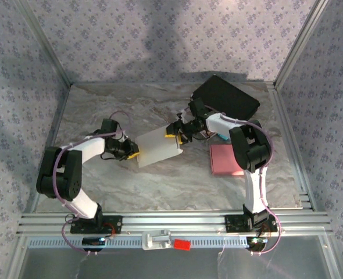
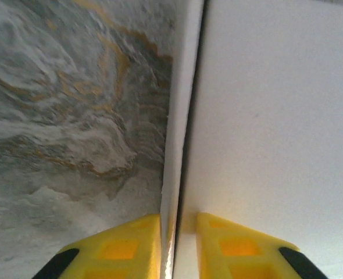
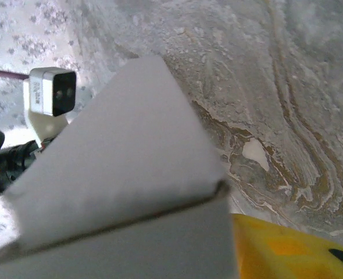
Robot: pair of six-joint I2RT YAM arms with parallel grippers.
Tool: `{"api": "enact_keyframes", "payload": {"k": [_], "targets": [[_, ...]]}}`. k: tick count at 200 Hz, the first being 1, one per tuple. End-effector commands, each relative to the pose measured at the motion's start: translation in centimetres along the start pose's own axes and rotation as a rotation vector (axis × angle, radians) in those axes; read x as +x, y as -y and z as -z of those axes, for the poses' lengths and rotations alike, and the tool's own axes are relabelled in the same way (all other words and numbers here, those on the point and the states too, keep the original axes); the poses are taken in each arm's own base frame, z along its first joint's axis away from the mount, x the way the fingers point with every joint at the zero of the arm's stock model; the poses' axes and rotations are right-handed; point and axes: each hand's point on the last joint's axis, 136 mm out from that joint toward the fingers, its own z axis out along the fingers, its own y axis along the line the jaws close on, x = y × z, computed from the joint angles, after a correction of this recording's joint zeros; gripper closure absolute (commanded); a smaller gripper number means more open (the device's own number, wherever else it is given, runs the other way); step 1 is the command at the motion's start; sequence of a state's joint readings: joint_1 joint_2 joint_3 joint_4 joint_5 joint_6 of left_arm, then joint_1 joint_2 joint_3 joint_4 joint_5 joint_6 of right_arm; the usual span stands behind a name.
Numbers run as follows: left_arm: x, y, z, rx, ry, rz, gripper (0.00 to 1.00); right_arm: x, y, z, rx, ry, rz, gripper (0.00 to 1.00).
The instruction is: Fold the paper box
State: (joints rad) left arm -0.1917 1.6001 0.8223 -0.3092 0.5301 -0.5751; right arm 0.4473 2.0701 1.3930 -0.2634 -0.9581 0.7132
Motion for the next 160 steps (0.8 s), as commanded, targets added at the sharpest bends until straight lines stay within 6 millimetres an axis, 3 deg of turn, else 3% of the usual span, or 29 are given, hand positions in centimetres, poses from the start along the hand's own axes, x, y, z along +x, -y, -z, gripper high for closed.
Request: {"api": "enact_keyframes", "payload": {"k": [1,26,43,64,86,109,132,160], "targets": [[-2.2,1.6,2.2,-0.018,0.092,-0.019,0.73,-0.5,-1.1,0.8,-0.051,0.028,-0.093,0.52],[-3.9,5.2,4.7,0.001,0.213,-0.160,0.69,-0.5,-1.3,1.5,-0.059,0.035,-0.177,0.55],[-3.8,8.8,6.1,0.021,0.280,-0.352,0.64,-0.4,-1.2,2.2,-0.055,0.034,-0.241,0.57],[-1.4,13.0,6.9,0.066,0.309,-0.668,0.61,-0.2,-0.7,3.3,-0.059,0.022,-0.341,0.59],[2.6,15.7,7.3,0.104,0.286,-0.973,0.60,0.4,-0.3,4.6,-0.055,0.003,-0.430,0.59],[6.9,16.1,7.2,0.075,0.206,-1.260,0.55,1.0,-0.1,5.7,-0.044,-0.010,-0.504,0.58],[7.7,14.5,6.5,-0.067,0.138,-1.379,0.52,1.3,-0.3,6.4,-0.051,-0.024,-0.559,0.57],[7.7,13.9,5.3,-0.178,0.110,-1.491,0.50,1.7,-0.7,6.8,-0.040,-0.043,-0.585,0.55]]}}
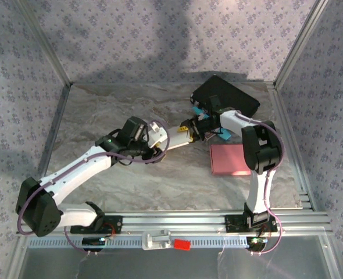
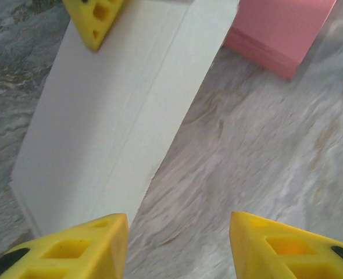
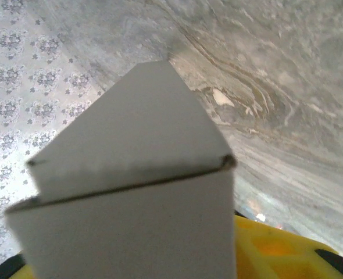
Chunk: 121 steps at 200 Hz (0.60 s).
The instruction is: Fold the paper box
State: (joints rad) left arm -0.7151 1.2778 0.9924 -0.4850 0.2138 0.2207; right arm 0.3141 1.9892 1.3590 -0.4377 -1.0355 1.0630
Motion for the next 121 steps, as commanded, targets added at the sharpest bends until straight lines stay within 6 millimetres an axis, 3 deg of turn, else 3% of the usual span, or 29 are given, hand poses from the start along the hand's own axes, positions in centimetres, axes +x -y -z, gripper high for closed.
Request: {"api": "enact_keyframes", "payload": {"k": [1,45,121], "targets": [[1.1,-1.1,-0.2,-0.102,-0.111,-0.187,0.50,2.0,-0.7,0.9,0.008,-0.049,-0.066,0.55],[1.6,-2.0,-2.5,-0.145,-0.185,-0.242,0.45,2.2,-0.1,1.3,0.019,-0.075,-0.133,0.58],[2.1,-3.4,-4.4,-0.219,-0.214,-0.265,0.45,2.3,0.0,1.3,0.016,-0.097,-0.171,0.62]]}}
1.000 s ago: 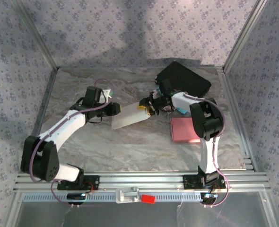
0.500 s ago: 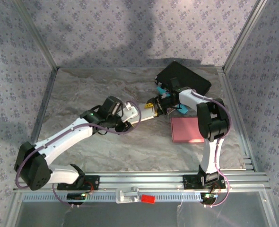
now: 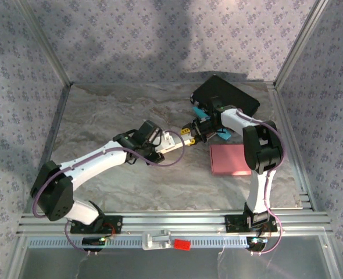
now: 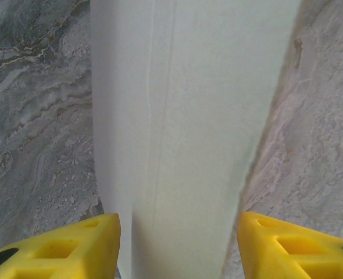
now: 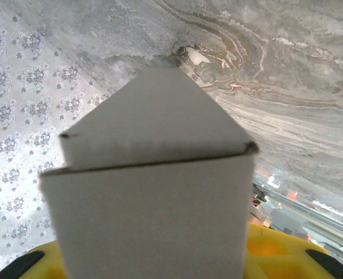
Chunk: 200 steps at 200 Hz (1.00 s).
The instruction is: Fold the paper box
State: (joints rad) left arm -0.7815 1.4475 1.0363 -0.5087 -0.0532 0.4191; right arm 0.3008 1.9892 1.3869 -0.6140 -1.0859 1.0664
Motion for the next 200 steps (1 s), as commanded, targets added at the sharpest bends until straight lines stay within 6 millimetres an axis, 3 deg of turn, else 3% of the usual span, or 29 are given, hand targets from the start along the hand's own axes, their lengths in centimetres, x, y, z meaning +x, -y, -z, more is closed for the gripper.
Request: {"api": "enact_keyframes", "payload": {"k": [1,50,86,144,177,200], "targets": [[-0.4,-0.9,-0.6,-0.055,-0.002,-0.021,0.45,0.8,-0.8,0.4,-0.015,-0.029,-0.030,0.62],[-1.0,-1.7,-1.3,-0.087,-0.007,-0.021,0.48,0.8,-0.6,0.3,-0.015,-0.048,-0.057,0.63],[-1.3,-2.4,-1.4,-0.110,-0.022,-0.007,0.56,0.9,-0.3,0.2,-0.009,-0.059,-0.073,0.63],[-1.5,-1.5,-0.7,-0.040,-0.037,-0.018,0.75,1.0,-0.8,0.7,-0.012,-0.034,-0.041,0.47],[-1.4,-0.7,-0.1,0.012,-0.058,-0.018,0.77,1.1,-1.1,1.6,0.004,0.009,-0.010,0.40],[-1.6,-0.3,0.6,0.045,-0.064,-0.014,0.77,1.3,-1.5,3.5,0.025,0.095,0.040,0.37]]}}
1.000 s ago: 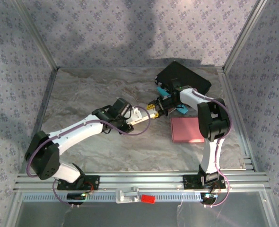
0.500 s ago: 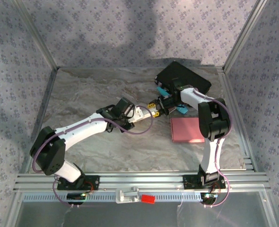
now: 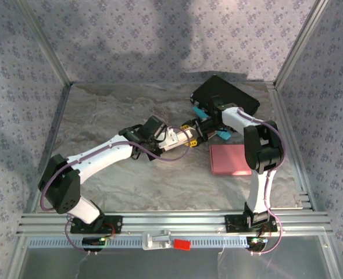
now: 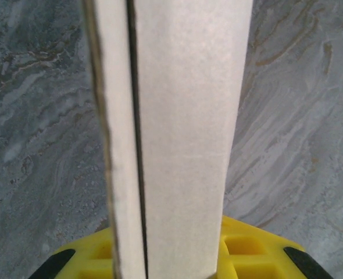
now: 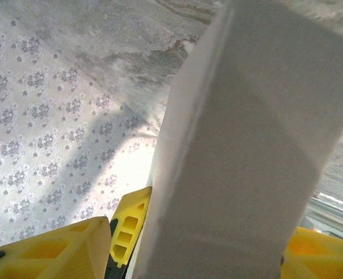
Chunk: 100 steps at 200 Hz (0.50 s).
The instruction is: Fold the paper box
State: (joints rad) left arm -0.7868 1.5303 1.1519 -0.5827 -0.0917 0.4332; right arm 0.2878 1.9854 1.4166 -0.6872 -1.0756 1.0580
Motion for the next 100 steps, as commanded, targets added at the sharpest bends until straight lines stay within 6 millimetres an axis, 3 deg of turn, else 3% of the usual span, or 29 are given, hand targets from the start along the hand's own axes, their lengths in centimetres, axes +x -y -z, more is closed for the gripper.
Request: {"api": "enact_keyframes", "payload": {"k": [1,42,70,100], "targets": [[-0.4,0.6,1.0,0.062,-0.010,0.006,0.77,1.1,-1.4,2.8,0.012,0.092,0.074,0.37],[1.2,2.1,2.0,0.155,-0.114,0.014,0.77,1.7,-1.8,8.4,0.066,0.367,0.208,0.37],[2.4,2.5,2.5,0.183,-0.175,0.021,0.76,1.9,-1.1,12.1,0.156,0.588,0.330,0.41],[3.4,3.1,2.7,0.228,-0.262,0.024,0.76,2.7,0.0,13.5,0.223,0.716,0.441,0.47]]}}
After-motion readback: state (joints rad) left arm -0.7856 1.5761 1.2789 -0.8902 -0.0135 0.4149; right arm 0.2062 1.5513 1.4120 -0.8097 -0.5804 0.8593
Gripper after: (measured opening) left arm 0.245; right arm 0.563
